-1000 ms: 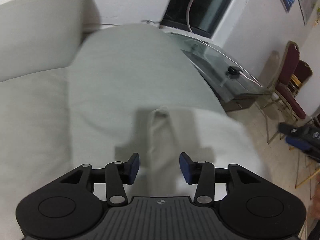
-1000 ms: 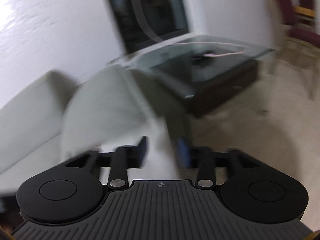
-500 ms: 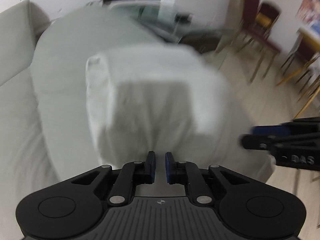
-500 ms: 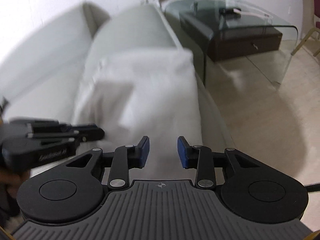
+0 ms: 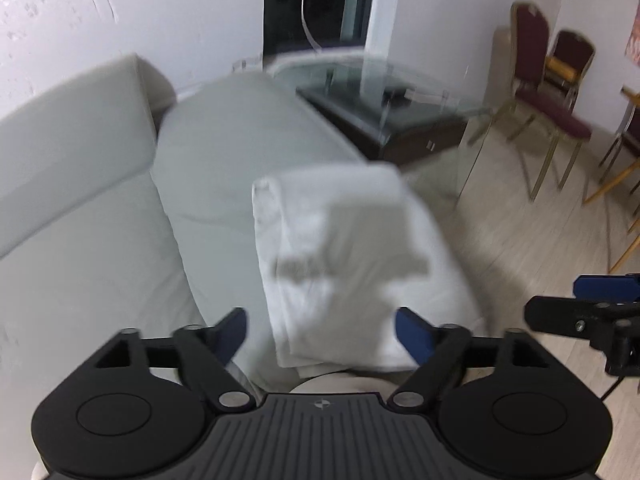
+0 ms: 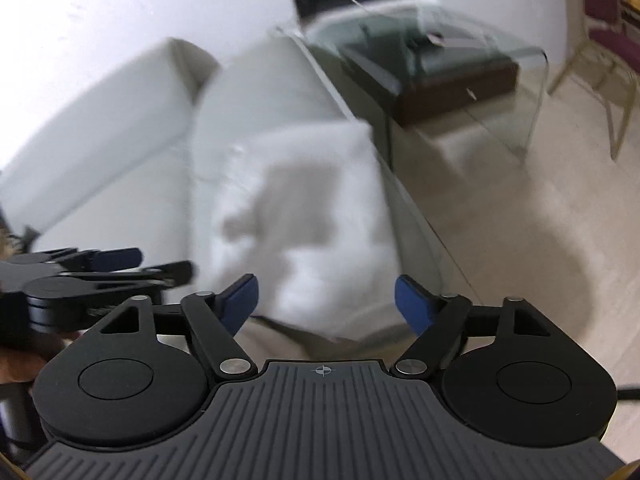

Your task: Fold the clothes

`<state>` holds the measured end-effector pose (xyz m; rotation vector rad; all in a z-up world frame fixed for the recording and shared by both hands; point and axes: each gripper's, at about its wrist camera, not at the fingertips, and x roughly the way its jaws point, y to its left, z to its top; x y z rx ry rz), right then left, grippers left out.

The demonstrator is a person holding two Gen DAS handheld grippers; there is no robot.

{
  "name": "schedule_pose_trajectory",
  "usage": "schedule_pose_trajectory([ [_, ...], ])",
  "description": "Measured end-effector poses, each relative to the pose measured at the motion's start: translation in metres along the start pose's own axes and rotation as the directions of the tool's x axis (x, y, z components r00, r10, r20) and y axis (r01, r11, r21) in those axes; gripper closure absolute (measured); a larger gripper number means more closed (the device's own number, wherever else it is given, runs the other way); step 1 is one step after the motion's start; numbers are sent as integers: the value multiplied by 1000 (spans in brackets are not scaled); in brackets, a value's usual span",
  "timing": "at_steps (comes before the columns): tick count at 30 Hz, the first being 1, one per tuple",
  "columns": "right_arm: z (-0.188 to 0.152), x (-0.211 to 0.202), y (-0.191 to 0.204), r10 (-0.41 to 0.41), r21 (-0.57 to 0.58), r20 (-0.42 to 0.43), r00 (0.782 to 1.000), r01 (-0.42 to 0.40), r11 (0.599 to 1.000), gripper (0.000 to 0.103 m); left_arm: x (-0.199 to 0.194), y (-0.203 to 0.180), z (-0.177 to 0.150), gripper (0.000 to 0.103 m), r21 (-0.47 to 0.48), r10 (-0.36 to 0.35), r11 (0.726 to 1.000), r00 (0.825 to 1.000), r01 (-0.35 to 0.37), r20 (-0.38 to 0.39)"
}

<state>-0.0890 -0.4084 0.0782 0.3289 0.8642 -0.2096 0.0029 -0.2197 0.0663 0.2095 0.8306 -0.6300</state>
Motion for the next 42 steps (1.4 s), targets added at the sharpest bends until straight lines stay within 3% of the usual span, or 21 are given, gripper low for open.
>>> schedule_pose_trajectory([
  [5, 4, -39, 26, -23, -91, 2, 1000, 23, 996, 20, -33, -12, -4, 1, -35, 28, 999, 998, -26, 60],
  [12, -11, -64, 41, -91, -160, 1, 996, 90, 983, 17, -56, -18, -20, 1, -90, 0, 996, 1000, 3, 30],
  [21, -27, -71, 39, -117, -143, -22, 993, 113, 983, 17, -46, -19, -26, 2, -146, -25, 989, 1000, 23, -12],
  [32, -29, -62, 38, -124, -132, -39, 992, 118, 984, 16, -38, -19, -27, 2, -145, 2, 989, 1000, -6, -26],
  [42, -27, -52, 33, -132, -126, -47, 990, 125, 984, 16, -21, -16, -25, 1, -162, -15, 987, 997, 3, -70],
])
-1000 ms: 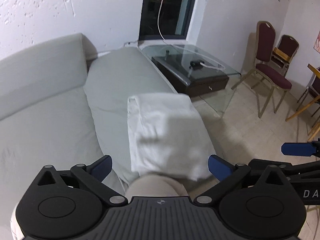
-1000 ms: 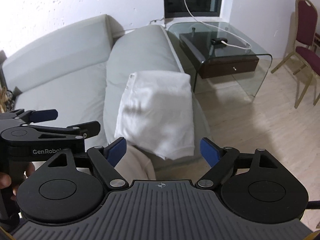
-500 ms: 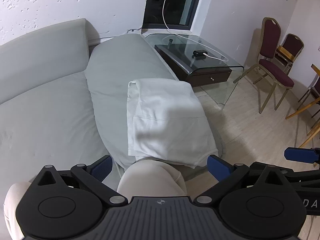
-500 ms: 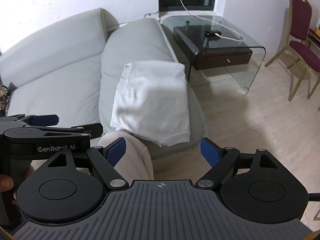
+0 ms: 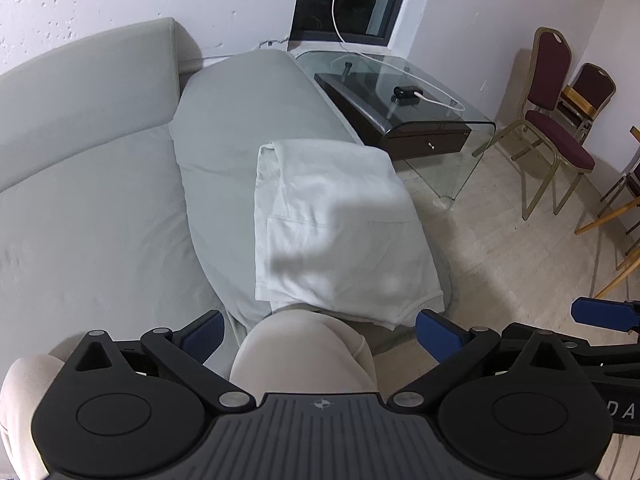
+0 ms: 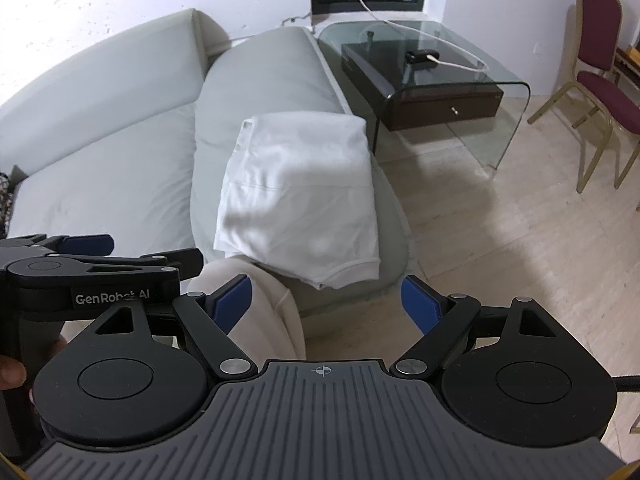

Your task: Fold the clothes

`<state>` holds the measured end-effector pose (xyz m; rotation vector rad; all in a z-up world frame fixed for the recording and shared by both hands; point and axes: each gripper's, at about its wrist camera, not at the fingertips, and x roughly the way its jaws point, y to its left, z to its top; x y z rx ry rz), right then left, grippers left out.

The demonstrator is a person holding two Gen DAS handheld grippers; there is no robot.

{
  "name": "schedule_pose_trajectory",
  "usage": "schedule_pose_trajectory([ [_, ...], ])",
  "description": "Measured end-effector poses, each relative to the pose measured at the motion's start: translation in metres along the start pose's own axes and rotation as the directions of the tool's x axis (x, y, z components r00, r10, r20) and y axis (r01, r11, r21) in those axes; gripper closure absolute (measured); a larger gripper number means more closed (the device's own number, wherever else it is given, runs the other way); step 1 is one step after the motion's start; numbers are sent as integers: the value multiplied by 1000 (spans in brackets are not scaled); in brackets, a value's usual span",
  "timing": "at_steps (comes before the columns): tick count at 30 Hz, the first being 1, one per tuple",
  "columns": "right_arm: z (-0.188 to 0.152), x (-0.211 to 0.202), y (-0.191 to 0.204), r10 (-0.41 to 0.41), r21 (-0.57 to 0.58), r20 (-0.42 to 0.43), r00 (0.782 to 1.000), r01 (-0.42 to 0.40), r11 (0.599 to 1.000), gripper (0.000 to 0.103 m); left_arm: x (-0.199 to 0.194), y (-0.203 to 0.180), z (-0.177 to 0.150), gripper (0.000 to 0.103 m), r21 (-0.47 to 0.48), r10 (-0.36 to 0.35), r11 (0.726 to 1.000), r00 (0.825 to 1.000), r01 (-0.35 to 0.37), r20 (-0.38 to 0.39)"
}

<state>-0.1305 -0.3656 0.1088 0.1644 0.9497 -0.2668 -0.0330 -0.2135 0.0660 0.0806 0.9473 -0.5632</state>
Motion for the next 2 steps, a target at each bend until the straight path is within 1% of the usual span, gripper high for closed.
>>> schedule_pose_trajectory([
  [2, 1, 3, -1, 4, 4, -4, 1000, -4, 1000, 16, 3, 1, 0, 1, -3, -3, 1000, 1000, 3, 0],
])
